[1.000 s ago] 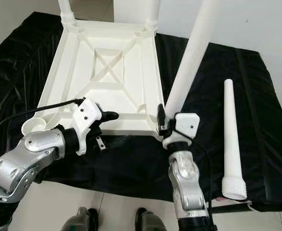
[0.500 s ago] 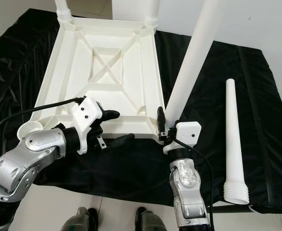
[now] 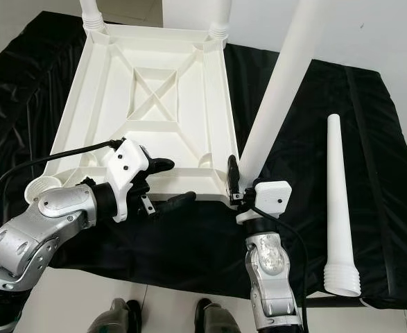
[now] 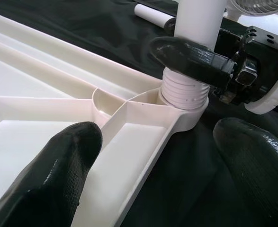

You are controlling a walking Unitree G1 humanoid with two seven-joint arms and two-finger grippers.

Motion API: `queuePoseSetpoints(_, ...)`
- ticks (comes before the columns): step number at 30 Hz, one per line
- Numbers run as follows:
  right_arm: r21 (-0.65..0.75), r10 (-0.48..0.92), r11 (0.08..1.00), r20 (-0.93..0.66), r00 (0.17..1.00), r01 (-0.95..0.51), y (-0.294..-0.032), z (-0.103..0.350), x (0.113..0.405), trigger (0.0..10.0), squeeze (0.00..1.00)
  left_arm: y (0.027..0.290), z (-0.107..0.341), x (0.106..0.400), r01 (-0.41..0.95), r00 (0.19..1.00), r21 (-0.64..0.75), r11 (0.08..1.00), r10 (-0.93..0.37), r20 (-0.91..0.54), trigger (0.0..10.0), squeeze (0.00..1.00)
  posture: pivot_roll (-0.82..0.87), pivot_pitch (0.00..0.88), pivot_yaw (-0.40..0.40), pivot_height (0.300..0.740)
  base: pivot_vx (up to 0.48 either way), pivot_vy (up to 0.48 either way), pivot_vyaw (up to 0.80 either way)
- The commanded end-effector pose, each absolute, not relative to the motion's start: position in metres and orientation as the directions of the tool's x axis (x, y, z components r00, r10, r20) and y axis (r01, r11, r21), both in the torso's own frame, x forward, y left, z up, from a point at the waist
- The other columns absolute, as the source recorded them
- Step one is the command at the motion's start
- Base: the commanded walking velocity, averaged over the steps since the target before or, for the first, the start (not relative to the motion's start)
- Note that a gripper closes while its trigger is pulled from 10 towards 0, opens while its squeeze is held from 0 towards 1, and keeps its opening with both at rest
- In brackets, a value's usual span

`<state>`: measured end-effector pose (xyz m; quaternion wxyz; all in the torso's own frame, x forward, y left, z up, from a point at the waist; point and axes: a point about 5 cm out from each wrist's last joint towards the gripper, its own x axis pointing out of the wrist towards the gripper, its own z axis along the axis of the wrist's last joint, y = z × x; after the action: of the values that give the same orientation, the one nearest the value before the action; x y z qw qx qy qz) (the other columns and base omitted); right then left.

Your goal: Building children table

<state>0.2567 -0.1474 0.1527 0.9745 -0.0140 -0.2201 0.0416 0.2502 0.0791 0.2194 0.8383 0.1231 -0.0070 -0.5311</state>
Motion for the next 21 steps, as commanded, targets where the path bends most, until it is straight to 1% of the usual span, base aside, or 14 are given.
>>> queuePoseSetpoints(1,-0.092,0.066,0.995,0.201,0.977,-0.048,-0.16,0.101,0.245,10.0,0.0,0.079,0.22,0.249,0.881,0.451,0.218,0.42,-0.885,-0.118,10.0,0.0,0.08,0.236,-0.029,0.74,0.0,0.0,0.0)
queuePoseSetpoints(5,-0.072,0.056,0.996,0.202,0.978,-0.042,-0.16,0.102,0.246,10.0,0.0,0.08,0.22,0.249,0.881,0.452,0.217,0.421,-0.884,-0.118,10.0,0.0,0.08,0.237,-0.025,0.74,0.0,0.0,0.0)
queuePoseSetpoints(13,-0.043,0.048,0.998,0.279,0.959,-0.037,-0.158,0.124,0.257,10.0,0.0,0.079,0.22,0.249,0.884,0.446,0.218,0.414,-0.887,-0.121,10.0,0.0,0.08,0.234,-0.023,0.74,0.0,0.0,0.0)
queuePoseSetpoints(16,-0.033,0.049,0.999,0.319,0.947,-0.041,-0.157,0.136,0.26,10.0,0.0,0.08,0.22,0.249,0.884,0.445,0.219,0.413,-0.887,-0.122,10.0,0.0,0.08,0.232,-0.023,0.74,0.0,0.0,0.0)
queuePoseSetpoints(18,-0.014,0.047,0.999,0.379,0.924,-0.045,-0.156,0.156,0.265,10.0,0.0,0.08,0.22,0.249,0.884,0.444,0.218,0.413,-0.888,-0.122,10.0,0.0,0.08,0.229,-0.025,0.74,0.0,0.0,0.0)
queuePoseSetpoints(21,0.006,0.045,0.999,0.425,0.904,-0.052,-0.154,0.174,0.269,10.0,0.0,0.079,0.22,0.249,0.885,0.444,0.217,0.413,-0.888,-0.12,10.0,0.0,0.08,0.229,-0.025,0.74,0.0,0.0,0.0)
